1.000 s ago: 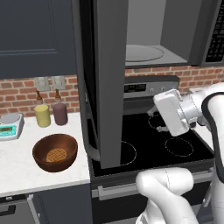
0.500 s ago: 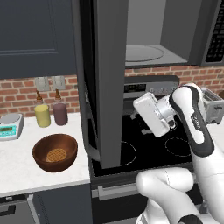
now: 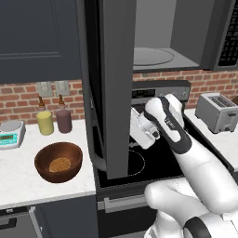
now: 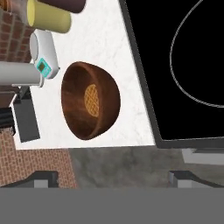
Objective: Open the microwave, place the bowl with waffle inside the microwave, then close the microwave door and turn it on.
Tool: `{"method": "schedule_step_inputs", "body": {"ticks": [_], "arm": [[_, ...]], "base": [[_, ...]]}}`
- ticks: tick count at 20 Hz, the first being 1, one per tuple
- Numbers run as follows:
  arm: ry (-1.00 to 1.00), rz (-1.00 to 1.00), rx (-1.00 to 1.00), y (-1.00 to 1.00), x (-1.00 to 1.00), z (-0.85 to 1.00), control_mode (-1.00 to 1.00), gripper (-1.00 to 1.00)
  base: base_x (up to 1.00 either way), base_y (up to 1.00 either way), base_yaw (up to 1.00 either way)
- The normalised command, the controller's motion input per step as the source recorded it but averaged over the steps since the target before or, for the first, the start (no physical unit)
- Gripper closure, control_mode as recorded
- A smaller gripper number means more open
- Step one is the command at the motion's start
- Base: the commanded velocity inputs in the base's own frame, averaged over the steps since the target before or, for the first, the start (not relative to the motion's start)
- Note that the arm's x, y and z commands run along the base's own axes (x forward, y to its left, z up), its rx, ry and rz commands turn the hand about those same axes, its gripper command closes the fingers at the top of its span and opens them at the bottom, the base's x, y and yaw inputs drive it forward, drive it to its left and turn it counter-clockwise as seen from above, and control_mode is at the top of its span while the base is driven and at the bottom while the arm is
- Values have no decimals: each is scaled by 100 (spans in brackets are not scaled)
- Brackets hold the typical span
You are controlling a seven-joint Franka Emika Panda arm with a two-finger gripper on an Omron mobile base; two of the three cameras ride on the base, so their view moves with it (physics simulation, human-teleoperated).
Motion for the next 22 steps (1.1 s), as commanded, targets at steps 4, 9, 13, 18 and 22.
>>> {"method": "schedule_step_inputs", "body": {"ticks": [4, 9, 13, 18, 22], "arm": [[-1, 0, -7, 72, 40, -54, -100, -100], [0, 0, -6, 71, 41, -48, -100, -100], [-3, 0, -3, 52, 39, -46, -100, -100], [-5, 0, -1, 19, 25, -44, -100, -100], [-11, 1, 0, 16, 0, -27, -100, -100]], "base": [[0, 0, 0], [0, 0, 0], [0, 0, 0], [0, 0, 0], [0, 0, 0]]}}
